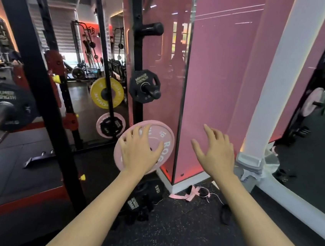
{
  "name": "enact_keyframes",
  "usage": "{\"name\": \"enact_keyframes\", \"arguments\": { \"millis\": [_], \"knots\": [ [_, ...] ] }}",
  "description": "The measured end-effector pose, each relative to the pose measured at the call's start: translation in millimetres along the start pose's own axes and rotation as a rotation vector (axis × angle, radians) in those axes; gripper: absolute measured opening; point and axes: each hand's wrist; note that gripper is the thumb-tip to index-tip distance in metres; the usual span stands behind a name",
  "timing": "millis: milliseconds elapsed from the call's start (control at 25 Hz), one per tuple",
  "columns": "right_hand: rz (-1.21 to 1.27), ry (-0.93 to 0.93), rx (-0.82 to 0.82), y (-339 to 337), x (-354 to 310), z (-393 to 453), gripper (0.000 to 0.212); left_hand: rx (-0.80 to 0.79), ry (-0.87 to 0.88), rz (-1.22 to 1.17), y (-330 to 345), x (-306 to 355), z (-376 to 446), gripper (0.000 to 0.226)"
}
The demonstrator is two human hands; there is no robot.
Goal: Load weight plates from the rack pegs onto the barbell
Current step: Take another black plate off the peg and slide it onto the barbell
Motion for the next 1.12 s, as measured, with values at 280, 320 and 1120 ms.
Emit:
{"name": "enact_keyframes", "arguments": {
  "millis": [280, 320, 1120],
  "knots": [
    [0.023, -0.084, 0.011, 81.6, -60.9, 125.6, 0.062, 0.117, -0.085, -0.016, 46.5, -77.3, 120.6, 0.067],
    [0.029, -0.086, 0.013, 94.8, -66.2, 140.9, 0.061, 0.131, -0.099, -0.013, 54.3, -86.6, 135.3, 0.066],
    [0.267, -0.298, -0.090, 332.9, -73.1, 421.7, 0.059, 0.170, -0.387, 0.171, 236.2, -156.3, 333.4, 0.069]
  ]
}}
Point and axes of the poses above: each hand's wrist, its own z-axis towards the middle knuckle, its own y-axis out of the palm, x = y × z, and after that the axes turned 5 degrees about y, right-handed
